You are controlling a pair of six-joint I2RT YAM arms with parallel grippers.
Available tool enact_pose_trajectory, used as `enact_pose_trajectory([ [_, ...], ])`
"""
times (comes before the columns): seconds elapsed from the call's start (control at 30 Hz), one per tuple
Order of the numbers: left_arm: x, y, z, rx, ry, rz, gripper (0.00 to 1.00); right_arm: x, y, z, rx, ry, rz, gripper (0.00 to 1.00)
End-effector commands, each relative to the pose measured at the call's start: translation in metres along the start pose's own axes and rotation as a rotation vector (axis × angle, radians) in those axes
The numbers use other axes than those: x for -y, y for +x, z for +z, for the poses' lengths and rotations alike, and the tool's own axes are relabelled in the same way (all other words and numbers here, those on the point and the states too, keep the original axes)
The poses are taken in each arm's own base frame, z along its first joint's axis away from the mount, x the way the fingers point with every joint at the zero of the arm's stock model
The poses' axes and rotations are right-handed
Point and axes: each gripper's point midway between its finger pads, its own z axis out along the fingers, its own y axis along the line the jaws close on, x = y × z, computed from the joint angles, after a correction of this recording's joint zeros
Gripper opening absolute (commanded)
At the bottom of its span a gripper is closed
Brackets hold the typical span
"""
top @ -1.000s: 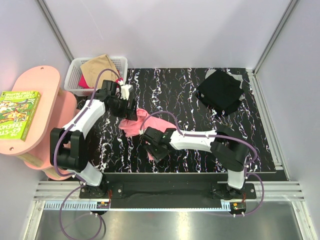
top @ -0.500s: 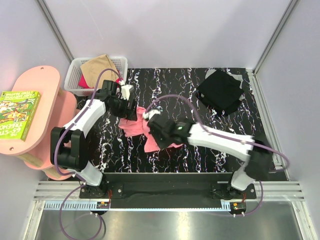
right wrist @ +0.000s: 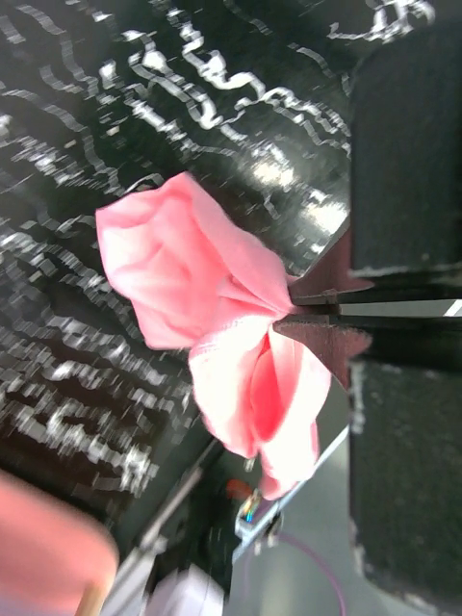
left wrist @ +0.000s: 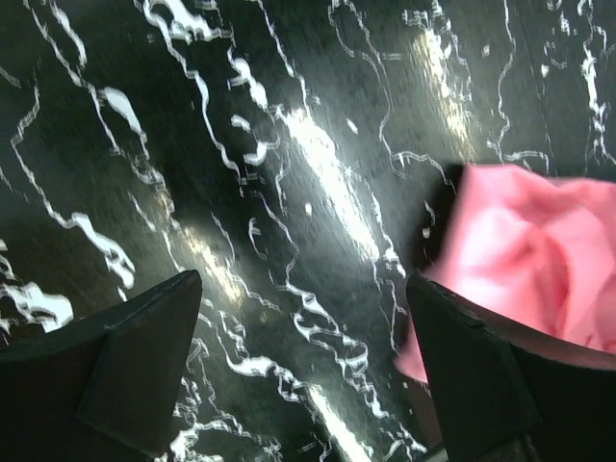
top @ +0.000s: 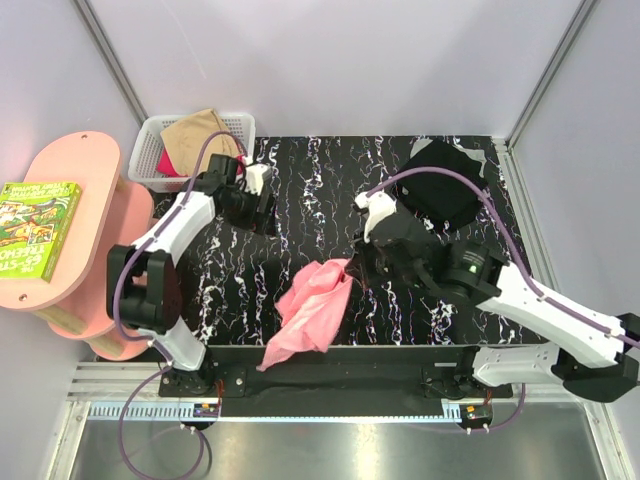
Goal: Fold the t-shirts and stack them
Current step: Flatten the tshirt out
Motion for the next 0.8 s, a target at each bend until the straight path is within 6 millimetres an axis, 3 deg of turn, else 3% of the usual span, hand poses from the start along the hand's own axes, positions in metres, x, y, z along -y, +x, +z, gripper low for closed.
enact_pose_trajectory([
  [0.0, 0.012, -0.032, 0.013, 0.043, 0.014, 0.057, 0.92, 0.02, 0.02, 0.019, -0.052, 0.112, 0.02, 0.0],
  [0.07, 0.022, -0.034, 0.016, 0.039, 0.021, 0.082, 0.92, 0.021, 0.027, 0.022, -0.073, 0.117, 0.034, 0.0],
  [0.13, 0.046, -0.031, 0.024, 0.02, 0.047, 0.139, 0.92, 0.027, 0.037, 0.024, -0.096, 0.141, 0.045, 0.0],
  [0.17, 0.051, -0.028, 0.027, 0.008, 0.038, 0.174, 0.92, 0.03, 0.04, 0.024, -0.101, 0.164, 0.062, 0.0],
  [0.2, 0.07, -0.02, 0.032, -0.017, 0.054, 0.23, 0.92, 0.034, 0.043, 0.025, -0.111, 0.187, 0.068, 0.0],
  [0.27, 0.082, -0.01, 0.038, -0.041, 0.044, 0.303, 0.92, 0.042, 0.045, 0.023, -0.113, 0.229, 0.063, 0.0],
  [0.3, 0.094, 0.001, 0.042, -0.068, 0.055, 0.337, 0.92, 0.042, 0.039, 0.021, -0.096, 0.232, 0.058, 0.0],
  [0.37, 0.099, 0.006, 0.043, -0.076, 0.055, 0.336, 0.91, 0.044, 0.023, 0.021, -0.075, 0.229, 0.012, 0.0],
  [0.47, 0.096, 0.0, 0.033, -0.043, 0.091, 0.213, 0.88, 0.01, -0.014, 0.033, -0.06, 0.102, -0.079, 0.0],
  [0.5, 0.07, -0.014, 0.021, 0.006, 0.081, 0.114, 0.88, -0.011, -0.033, 0.047, -0.057, 0.049, -0.1, 0.0],
  [0.57, 0.049, -0.029, 0.002, 0.062, 0.122, -0.024, 0.88, -0.048, -0.044, 0.062, -0.098, -0.096, -0.15, 0.0],
  [0.6, 0.009, -0.04, -0.021, 0.123, 0.078, -0.118, 0.88, -0.074, -0.06, 0.078, -0.093, -0.15, -0.166, 0.0],
  [0.67, -0.019, -0.047, -0.046, 0.192, 0.084, -0.193, 0.88, -0.103, -0.07, 0.087, -0.104, -0.233, -0.212, 0.0],
  [0.7, -0.048, -0.046, -0.071, 0.248, 0.048, -0.252, 0.88, -0.126, -0.081, 0.093, -0.097, -0.267, -0.237, 0.0],
  [0.77, -0.063, -0.045, -0.095, 0.306, 0.051, -0.275, 0.88, -0.148, -0.094, 0.094, -0.075, -0.313, -0.278, 0.0],
])
